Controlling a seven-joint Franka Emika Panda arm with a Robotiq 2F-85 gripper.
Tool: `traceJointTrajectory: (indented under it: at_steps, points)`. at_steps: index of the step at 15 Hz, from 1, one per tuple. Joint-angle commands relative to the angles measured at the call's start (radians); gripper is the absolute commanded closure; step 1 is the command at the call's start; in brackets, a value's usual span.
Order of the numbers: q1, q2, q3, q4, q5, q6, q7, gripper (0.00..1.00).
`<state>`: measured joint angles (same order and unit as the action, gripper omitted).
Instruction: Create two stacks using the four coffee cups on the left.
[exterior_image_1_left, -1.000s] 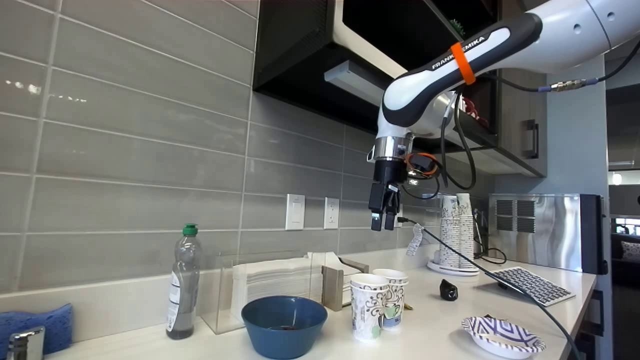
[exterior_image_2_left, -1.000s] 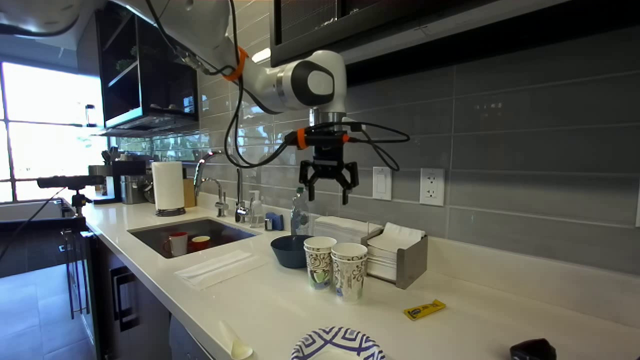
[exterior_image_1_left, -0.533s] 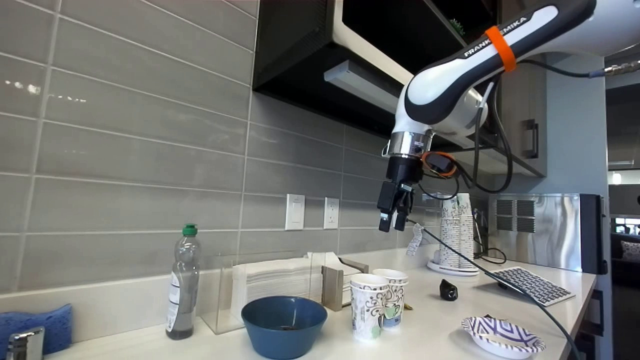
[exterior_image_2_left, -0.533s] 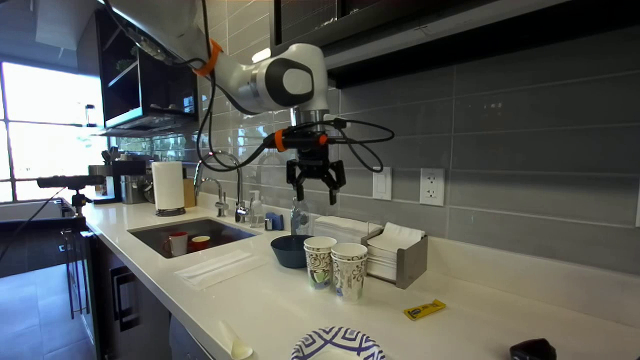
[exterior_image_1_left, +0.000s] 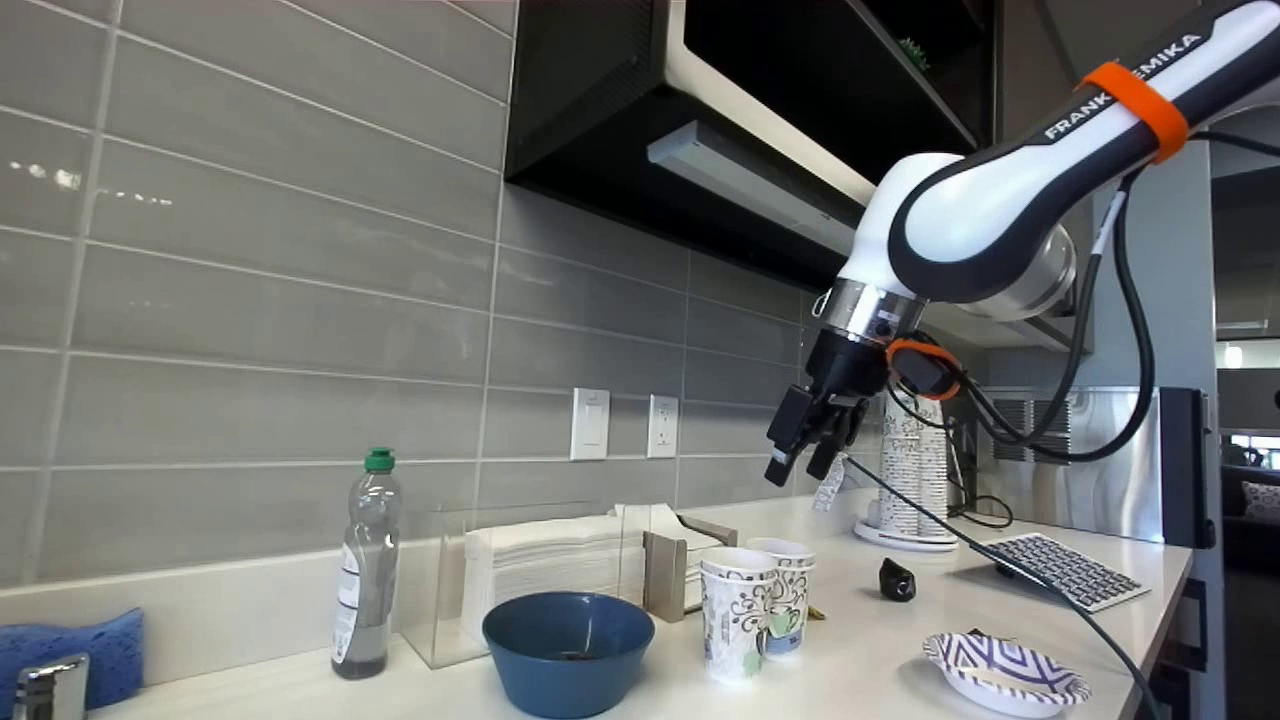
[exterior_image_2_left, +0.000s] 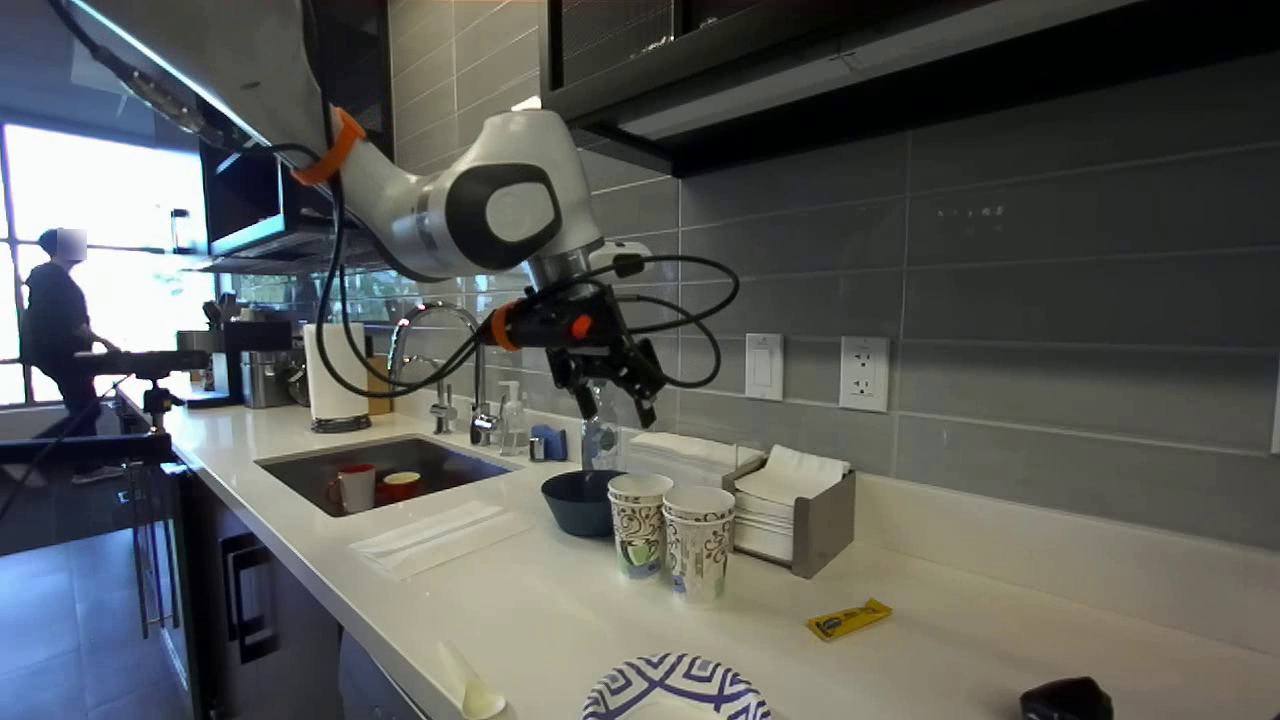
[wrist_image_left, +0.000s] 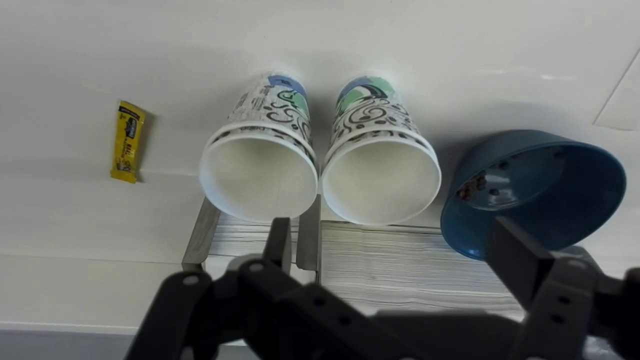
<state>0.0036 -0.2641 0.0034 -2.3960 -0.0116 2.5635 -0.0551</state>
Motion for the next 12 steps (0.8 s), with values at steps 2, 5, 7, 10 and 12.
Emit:
traceJointTrajectory:
  at_steps: [2, 5, 7, 10, 12]
  points:
    - [-0.017, -0.065, 0.027, -0.117, -0.050, 0.126, 0.087, 0.00]
    - [-0.001, -0.037, 0.015, -0.093, -0.027, 0.113, 0.063, 0.00]
    - [-0.001, -0.042, 0.019, -0.107, -0.028, 0.127, 0.067, 0.00]
    - [-0.001, -0.046, 0.020, -0.112, -0.028, 0.130, 0.067, 0.00]
    - [-0.001, -0.046, 0.020, -0.112, -0.028, 0.130, 0.067, 0.00]
